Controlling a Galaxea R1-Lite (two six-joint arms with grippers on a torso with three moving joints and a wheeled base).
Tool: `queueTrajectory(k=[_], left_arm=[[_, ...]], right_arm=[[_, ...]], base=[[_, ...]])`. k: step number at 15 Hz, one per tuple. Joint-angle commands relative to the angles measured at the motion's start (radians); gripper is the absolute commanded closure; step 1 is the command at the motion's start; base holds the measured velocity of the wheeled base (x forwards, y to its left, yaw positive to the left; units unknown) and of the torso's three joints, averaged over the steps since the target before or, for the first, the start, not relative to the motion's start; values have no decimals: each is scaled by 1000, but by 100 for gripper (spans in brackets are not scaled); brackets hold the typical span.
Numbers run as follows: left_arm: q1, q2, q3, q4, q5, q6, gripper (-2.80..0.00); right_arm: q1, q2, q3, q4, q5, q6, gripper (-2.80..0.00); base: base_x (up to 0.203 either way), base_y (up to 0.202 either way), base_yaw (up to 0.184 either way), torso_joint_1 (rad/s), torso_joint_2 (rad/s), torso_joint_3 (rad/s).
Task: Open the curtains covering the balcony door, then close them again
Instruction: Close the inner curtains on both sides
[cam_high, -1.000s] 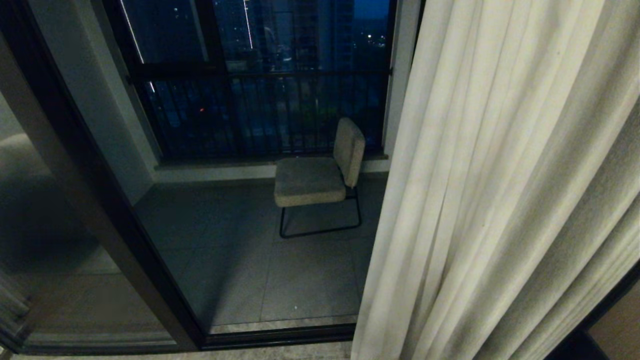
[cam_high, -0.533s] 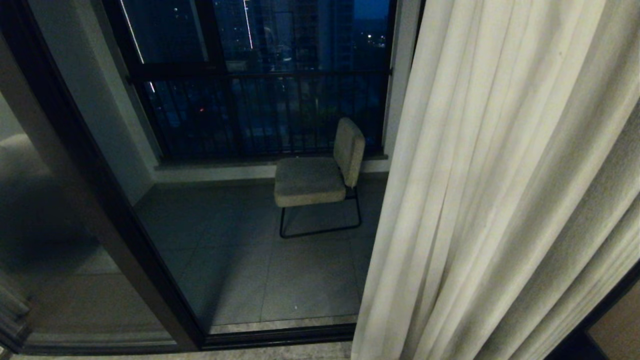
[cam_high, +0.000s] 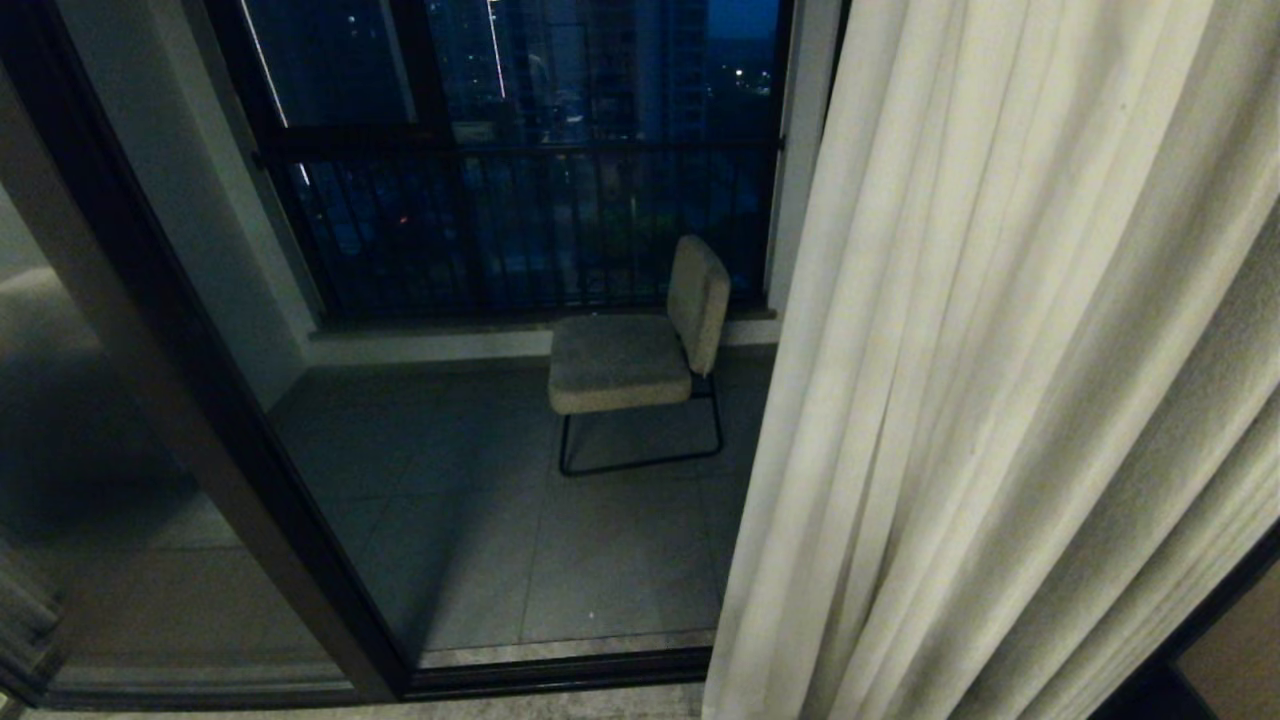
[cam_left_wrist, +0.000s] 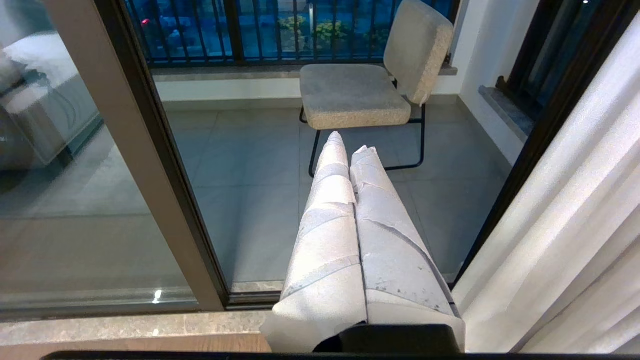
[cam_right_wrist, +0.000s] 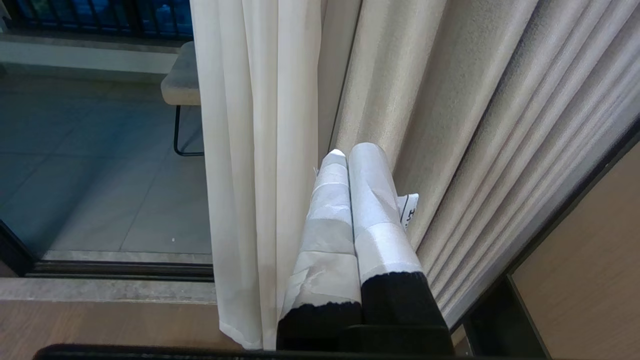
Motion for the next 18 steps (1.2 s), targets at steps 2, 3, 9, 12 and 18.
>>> queueTrajectory(k=[2,3,9,12,18], left_arm=[[0,0,0,0,0,-1,0],[0,0,0,0,0,-1,0],[0,0,0,0,0,-1,0],[0,0,0,0,0,-1,0],[0,0,0,0,0,-1,0]], right_arm=[[1,2,0,0,0,-1,0],[-1,2,0,0,1,-1,0],[-1,2,0,0,0,-1,0],[-1,2,0,0,1,-1,0],[-1,2,0,0,1,-1,0]], base=[[0,0,0,0,0,0],[0,0,0,0,0,0],[0,0,0,0,0,0],[0,0,0,0,0,0],[0,0,0,0,0,0]])
